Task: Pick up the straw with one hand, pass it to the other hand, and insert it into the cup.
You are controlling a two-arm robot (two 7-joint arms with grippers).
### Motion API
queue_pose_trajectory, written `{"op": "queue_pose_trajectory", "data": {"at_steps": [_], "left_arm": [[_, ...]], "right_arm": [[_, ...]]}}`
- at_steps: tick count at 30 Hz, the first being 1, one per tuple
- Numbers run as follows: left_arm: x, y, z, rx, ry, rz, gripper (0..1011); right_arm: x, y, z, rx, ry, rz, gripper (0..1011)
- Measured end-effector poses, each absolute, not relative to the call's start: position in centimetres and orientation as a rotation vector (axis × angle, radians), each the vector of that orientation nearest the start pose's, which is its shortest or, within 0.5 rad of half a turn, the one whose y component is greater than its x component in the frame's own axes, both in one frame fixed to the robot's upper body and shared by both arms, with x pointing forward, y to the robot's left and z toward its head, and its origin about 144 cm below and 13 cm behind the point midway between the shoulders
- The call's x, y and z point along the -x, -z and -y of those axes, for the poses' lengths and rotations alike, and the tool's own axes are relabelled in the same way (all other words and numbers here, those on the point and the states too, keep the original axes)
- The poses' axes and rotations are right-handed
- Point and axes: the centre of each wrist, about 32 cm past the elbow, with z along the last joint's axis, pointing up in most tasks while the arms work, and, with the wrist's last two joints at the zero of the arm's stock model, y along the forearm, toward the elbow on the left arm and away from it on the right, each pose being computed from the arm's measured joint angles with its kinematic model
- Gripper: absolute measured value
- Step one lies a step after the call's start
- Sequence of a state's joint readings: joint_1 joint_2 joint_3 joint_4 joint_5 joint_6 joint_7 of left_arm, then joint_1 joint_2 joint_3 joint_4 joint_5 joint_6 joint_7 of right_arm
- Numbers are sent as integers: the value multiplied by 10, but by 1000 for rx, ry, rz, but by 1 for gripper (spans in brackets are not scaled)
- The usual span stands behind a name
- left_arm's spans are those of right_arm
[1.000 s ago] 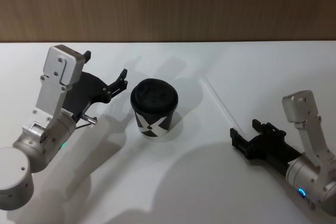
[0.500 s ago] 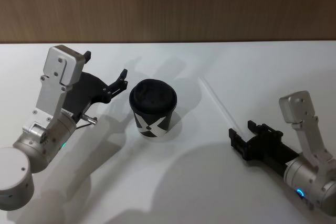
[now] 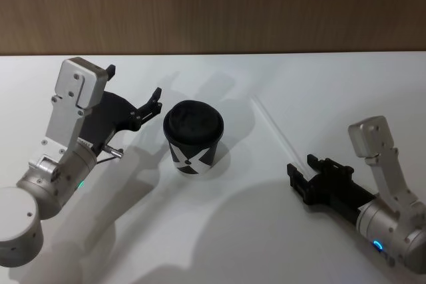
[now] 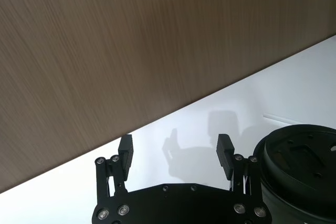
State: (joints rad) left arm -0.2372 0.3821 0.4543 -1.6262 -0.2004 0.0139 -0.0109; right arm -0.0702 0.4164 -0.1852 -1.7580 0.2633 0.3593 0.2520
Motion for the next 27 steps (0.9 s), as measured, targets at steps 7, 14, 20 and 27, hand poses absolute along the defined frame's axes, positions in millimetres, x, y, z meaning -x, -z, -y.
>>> {"op": "queue_pose_trajectory", "data": {"at_steps": [7,14,20,27], "left_arm": [[-492,-1204,-198,-61,-1124,268,1002],[-492,-1204,-198,-61,-1124,268,1003],[-492,-1204,-198,-61,-1124,268,1003],[-492,-1204,-198,-61,-1124,268,1003]], "right_arm": [[-432,-1173,270,343,1084,-148,445],[-433,-1173,271,345,1082,-144,396],[-433,-1173,272,345,1083,-142,355],[-433,-1173,273,344,1087,-142,306]]}}
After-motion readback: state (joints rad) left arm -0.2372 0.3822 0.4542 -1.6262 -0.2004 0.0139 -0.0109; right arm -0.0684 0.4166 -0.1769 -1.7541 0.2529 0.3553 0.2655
